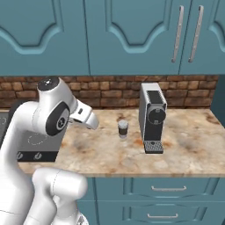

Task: Move the drinks to the dining counter.

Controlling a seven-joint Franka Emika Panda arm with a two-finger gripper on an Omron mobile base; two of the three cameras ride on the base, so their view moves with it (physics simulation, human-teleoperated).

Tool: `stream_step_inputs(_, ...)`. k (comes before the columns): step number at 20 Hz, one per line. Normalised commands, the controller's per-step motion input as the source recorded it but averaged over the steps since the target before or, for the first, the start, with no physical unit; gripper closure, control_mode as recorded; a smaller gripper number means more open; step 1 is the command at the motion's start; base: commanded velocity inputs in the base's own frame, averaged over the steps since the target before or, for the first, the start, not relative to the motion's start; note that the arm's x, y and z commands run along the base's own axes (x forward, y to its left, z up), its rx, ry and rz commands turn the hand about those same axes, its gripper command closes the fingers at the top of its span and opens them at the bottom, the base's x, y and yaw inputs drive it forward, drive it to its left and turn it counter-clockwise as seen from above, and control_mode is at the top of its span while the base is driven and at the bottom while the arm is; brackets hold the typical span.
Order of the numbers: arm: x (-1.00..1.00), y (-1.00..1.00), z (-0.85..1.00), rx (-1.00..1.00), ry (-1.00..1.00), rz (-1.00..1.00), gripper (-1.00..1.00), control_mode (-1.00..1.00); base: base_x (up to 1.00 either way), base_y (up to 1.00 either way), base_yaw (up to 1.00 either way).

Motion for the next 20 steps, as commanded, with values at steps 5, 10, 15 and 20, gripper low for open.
stream_step_inputs(5, 0.29, -0.04, -0.19, 0.01, 0.05, -0.1, -1.0, -1.0, 0.0, 0.0, 0.0)
stream_step_inputs(10, 0.27, -0.09, -0.17, 0.0, 0.06, -0.06, -1.0, -1.0, 0.0, 0.0, 0.0)
stream_step_inputs(15, 0.19, -0.11, -0.16, 0.0, 0.05, -0.04, -1.0, -1.0, 0.0, 0.0, 0.0)
stream_step_inputs(20, 0.11, -0.13, -0.32, 0.0, 0.02, -0.02, -1.0, -1.0, 0.0, 0.0, 0.0)
